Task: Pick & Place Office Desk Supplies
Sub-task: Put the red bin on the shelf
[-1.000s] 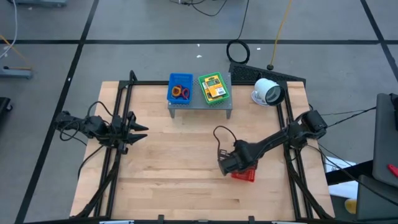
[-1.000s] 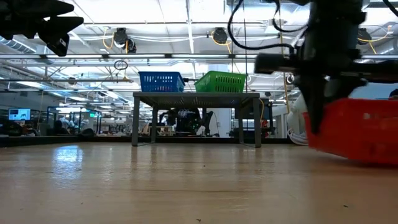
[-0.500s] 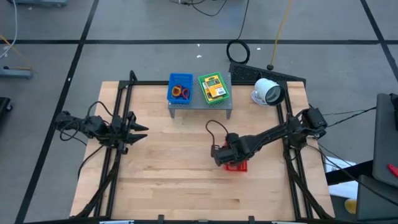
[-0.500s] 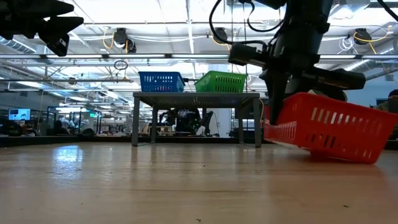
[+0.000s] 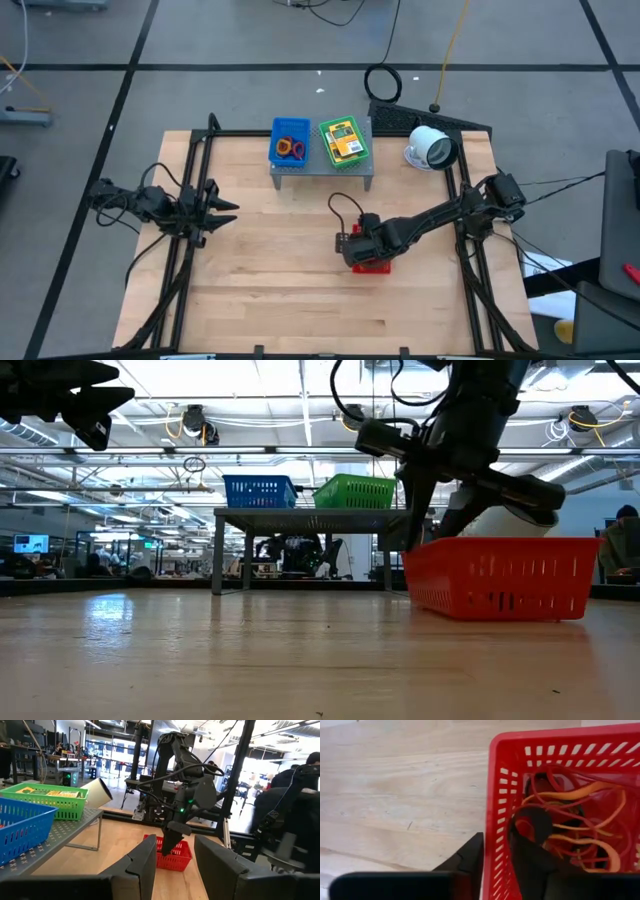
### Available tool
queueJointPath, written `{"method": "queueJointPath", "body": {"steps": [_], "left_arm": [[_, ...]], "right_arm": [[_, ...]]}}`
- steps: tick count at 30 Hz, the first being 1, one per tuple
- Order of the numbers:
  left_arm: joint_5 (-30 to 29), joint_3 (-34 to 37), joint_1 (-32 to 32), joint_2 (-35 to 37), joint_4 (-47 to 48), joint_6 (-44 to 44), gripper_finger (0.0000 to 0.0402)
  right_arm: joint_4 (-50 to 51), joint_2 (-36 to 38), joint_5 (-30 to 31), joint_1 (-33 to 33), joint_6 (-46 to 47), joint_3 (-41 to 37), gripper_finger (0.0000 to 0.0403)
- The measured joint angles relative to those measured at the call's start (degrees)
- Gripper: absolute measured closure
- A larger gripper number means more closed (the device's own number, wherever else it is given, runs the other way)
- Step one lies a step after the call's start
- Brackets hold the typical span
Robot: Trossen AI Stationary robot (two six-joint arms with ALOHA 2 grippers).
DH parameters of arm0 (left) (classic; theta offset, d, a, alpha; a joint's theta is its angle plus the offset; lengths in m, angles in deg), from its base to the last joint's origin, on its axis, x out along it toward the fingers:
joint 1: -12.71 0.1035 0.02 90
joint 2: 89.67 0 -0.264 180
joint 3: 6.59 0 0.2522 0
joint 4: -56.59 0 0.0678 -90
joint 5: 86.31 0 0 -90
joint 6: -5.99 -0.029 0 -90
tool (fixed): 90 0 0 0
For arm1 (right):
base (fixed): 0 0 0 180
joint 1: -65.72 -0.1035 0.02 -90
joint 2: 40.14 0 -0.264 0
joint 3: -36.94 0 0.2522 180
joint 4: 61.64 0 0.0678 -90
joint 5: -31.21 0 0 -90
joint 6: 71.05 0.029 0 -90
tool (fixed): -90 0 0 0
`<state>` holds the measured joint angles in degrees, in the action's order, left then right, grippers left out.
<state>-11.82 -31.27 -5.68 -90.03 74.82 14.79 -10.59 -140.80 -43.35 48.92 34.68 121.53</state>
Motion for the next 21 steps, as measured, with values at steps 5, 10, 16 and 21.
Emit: {"method": "queueJointPath", "body": {"steps": [5, 10, 16, 21], "left_arm": [[0.0, 0.0, 0.0, 0.0, 0.0, 0.0, 0.0261], [0.0, 0.0, 0.0, 0.0, 0.0, 0.0, 0.0261], [0.0, 0.0, 0.0, 0.0, 0.0, 0.0, 0.0261], [0.0, 0.0, 0.0, 0.0, 0.0, 0.0, 0.0261]], "right_arm": [[0.1, 0.0, 0.0, 0.0, 0.3, 0.0, 0.0279], [1.1, 2.3, 1.2, -1.1, 2.0, 0.0, 0.0257], [2.1, 8.5, 2.9, -1.9, -2.2, 0.1, 0.0248], [17.8, 11.2, 2.5, -2.0, -6.2, 6.5, 0.0249]]}}
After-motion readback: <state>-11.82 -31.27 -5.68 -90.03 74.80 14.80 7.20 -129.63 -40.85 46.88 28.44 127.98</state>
